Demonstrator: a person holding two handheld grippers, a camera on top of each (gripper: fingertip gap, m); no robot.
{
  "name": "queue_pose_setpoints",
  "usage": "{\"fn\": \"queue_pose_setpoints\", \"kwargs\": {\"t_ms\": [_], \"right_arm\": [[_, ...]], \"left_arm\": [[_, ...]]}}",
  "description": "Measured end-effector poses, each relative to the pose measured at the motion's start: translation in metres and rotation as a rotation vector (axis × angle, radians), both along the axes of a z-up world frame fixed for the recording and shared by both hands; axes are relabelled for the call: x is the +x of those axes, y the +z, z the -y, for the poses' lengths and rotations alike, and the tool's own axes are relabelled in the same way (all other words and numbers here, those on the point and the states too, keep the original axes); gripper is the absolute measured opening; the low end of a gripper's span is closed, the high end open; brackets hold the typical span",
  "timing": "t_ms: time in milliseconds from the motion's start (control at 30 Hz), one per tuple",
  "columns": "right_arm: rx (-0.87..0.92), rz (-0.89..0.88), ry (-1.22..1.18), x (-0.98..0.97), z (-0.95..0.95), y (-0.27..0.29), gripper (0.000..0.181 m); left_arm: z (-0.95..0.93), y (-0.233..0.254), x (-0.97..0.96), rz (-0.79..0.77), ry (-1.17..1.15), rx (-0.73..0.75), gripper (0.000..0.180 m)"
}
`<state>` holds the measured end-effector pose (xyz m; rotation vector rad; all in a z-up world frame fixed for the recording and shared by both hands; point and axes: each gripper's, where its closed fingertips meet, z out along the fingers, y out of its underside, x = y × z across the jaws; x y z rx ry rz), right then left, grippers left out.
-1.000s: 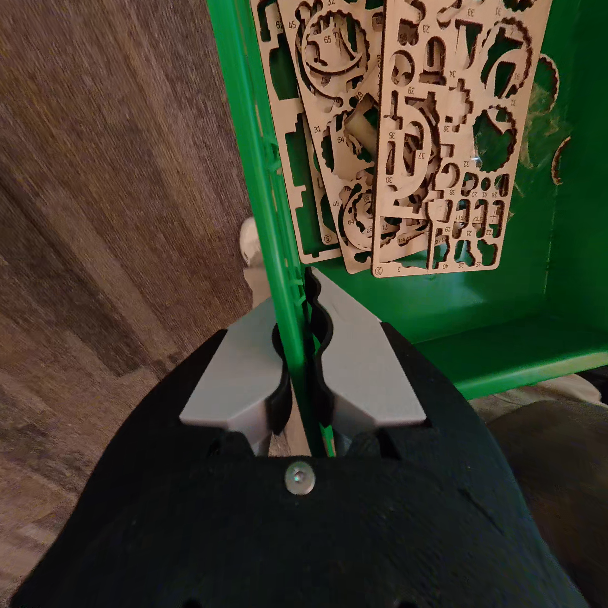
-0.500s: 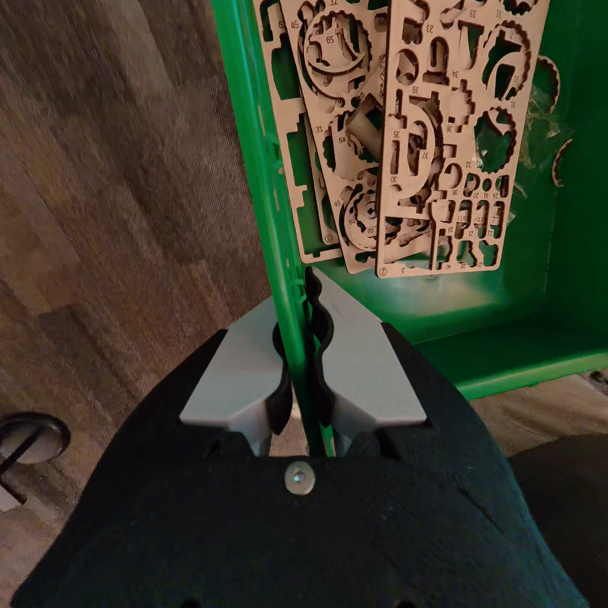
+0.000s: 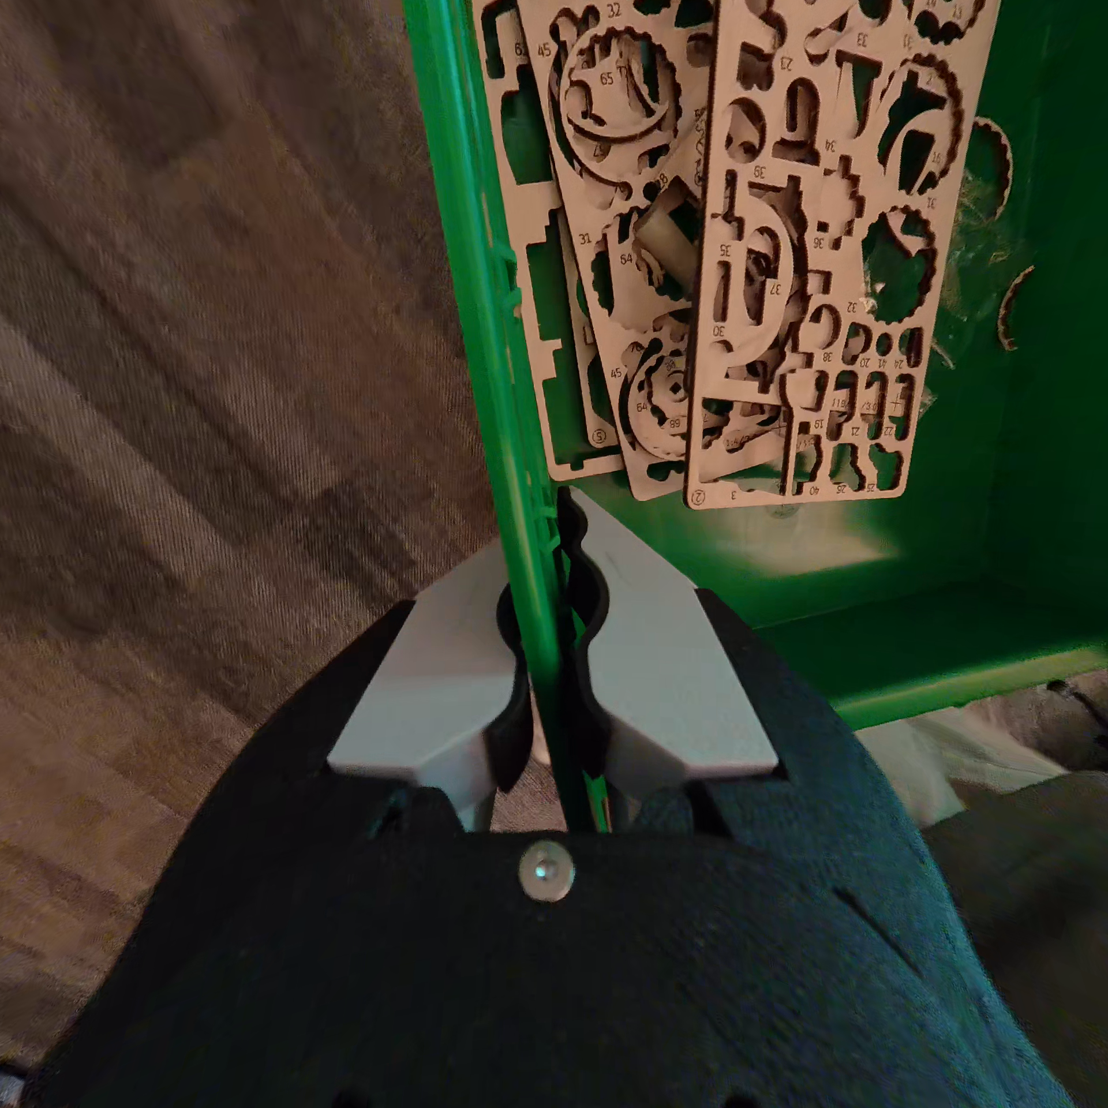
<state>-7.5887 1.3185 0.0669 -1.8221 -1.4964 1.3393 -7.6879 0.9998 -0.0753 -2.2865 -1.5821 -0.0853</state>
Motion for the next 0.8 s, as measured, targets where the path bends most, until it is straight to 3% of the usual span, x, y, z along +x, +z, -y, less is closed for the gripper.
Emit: {"fn": "queue_pose_setpoints", "kwargs": {"t_ms": [33, 233, 367, 533, 700, 800], "right_arm": [[0.008, 0.015, -0.019, -0.021, -0.02, 0.002, 0.047], [0.033, -0.022, -0.17, -0.142, -0.154, 0.035, 0.051], [-0.081, -0.06, -0.245, -0.224, -0.245, 0.012, 0.054], [-0.084, -0.033, -0.291, -0.308, -0.39, -0.017, 0.066], [-0.242, -0.143, -0.324, -0.382, -0.535, 0.029, 0.095], [-0.388, -0.144, -0.348, -0.418, -0.607, 0.042, 0.122]], "left_arm": [[-0.027, 0.002, -0.03, 0.005, -0.035, -0.007, 0.0], [-0.205, 0.032, -0.209, 0.001, -0.289, -0.017, 0.0], [-0.336, 0.033, -0.311, -0.034, -0.429, -0.023, 0.0], [-0.517, 0.029, -0.4, -0.067, -0.51, -0.006, 0.0], [-0.702, 0.055, -0.451, -0.027, -0.621, 0.09, 0.0], [-0.805, 0.076, -0.473, -0.028, -0.73, 0.139, 0.0]]}}
